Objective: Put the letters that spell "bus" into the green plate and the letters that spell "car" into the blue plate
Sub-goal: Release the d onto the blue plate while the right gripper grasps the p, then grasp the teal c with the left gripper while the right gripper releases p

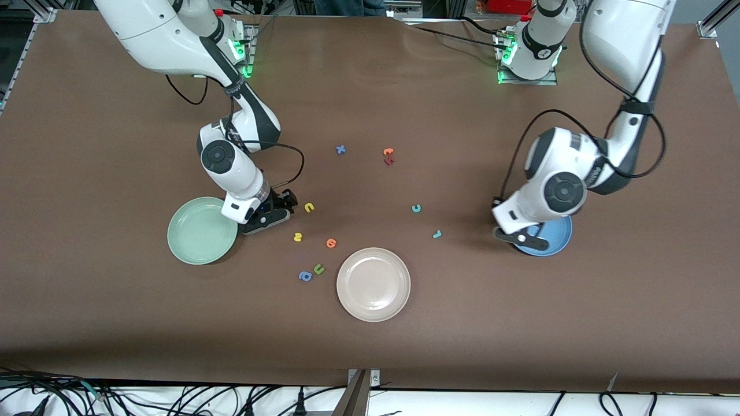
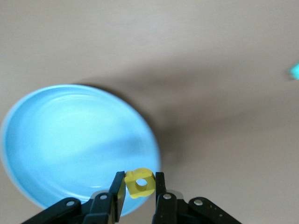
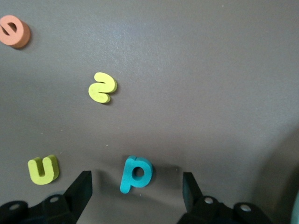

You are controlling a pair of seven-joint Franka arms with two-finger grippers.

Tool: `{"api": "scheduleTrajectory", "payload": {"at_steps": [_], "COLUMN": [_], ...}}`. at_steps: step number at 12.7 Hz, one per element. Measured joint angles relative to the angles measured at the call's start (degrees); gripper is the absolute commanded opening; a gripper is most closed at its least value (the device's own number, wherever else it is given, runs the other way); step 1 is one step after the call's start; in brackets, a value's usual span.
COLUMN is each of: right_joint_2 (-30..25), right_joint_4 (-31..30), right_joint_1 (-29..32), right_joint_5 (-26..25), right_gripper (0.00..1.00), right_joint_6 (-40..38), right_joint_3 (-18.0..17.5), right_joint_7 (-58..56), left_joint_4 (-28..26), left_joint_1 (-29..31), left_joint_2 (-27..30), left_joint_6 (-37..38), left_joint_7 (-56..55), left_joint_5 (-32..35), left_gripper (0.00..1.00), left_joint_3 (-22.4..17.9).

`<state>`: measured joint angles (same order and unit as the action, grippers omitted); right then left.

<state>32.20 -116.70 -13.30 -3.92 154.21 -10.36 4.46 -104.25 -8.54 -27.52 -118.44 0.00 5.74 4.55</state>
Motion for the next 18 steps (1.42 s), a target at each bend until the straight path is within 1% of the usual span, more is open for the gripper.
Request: {"api": "scheduleTrajectory", "payload": {"at_steps": [1, 2, 3, 4, 6, 8, 9, 10, 11, 12, 14, 15, 17, 18], "right_joint_2": [0.05, 0.05, 0.05, 0.09, 0.36, 0.39, 0.39, 0.39, 0.38, 0.39, 0.26, 0.27, 0.25, 0.15], "right_joint_4": [0.01, 0.01, -0.01, -0.12, -0.31, -0.3, -0.3, -0.3, -0.3, -0.31, -0.29, -0.29, -0.28, -0.27], "right_joint_1": [0.04, 0.04, 0.04, 0.04, 0.04, 0.04, 0.04, 0.04, 0.05, 0.07, 0.02, 0.01, 0.02, 0.01], "right_joint_5": [0.01, 0.0, 0.0, 0.0, 0.0, 0.0, 0.0, 0.0, 0.0, 0.0, 0.0, 0.0, 0.0, 0.0], "right_gripper": [0.84, 0.84, 0.84, 0.84, 0.84, 0.83, 0.67, 0.56, 0.48, 0.42, 0.41, 0.38, 0.21, 0.13], "right_joint_6": [-0.01, -0.02, -0.07, -0.09, -0.09, -0.05, -0.04, -0.04, -0.05, -0.07, -0.05, -0.05, -0.03, -0.03], "right_joint_3": [0.0, 0.0, -0.01, -0.01, -0.02, -0.03, -0.03, -0.03, -0.03, -0.02, -0.22, -0.21, -0.26, -0.47], "right_joint_7": [1.36, 3.29, 5.21, 6.97, 9.58, 10.32, 10.43, 10.49, 10.5, 10.5, 10.55, 10.56, 10.56, 10.57], "left_joint_4": [-0.02, -0.09, -0.16, -0.18, 0.02, 0.64, 1.0, 1.37, 1.7, 2.17, 3.81, 4.87, 5.92, 5.95], "left_joint_1": [1.88, 3.53, 4.76, 5.3, 5.24, 4.8, 4.54, 4.32, 4.07, 3.52, 0.24, -2.1, -6.45, -7.95], "left_joint_2": [-0.09, -0.31, -0.8, -1.39, -1.91, -1.91, -1.91, -1.9, -1.93, -2.1, -3.43, -4.42, -6.76, -8.12], "left_joint_6": [0.02, 0.02, 0.02, 0.01, -0.05, -0.05, -0.05, -0.05, -0.06, -0.07, -1.08, -2.32, -6.64, -9.37], "left_joint_7": [1.94, 4.02, 5.36, 6.03, 6.12, 5.63, 4.46, 2.7, 0.22, -2.34, -8.58, -13.34, -21.68, -24.08], "left_joint_5": [0.92, 1.0, 1.0, 1.0, 1.0, 1.0, 1.0, 0.93, 0.31, -0.92, -3.43, -4.16, -4.18, -4.18], "left_gripper": [0.08, 0.3, 0.88, 1.0, 1.0, 1.0, 1.0, 1.0, 1.0, 1.0, 1.0, 1.0, 0.8, 0.79], "left_joint_3": [-0.01, -0.02, -0.02, 0.01, 0.56, 2.5, 3.92, 5.54, 7.37, 9.03, 10.35, 10.44, 10.49, 10.48]}}
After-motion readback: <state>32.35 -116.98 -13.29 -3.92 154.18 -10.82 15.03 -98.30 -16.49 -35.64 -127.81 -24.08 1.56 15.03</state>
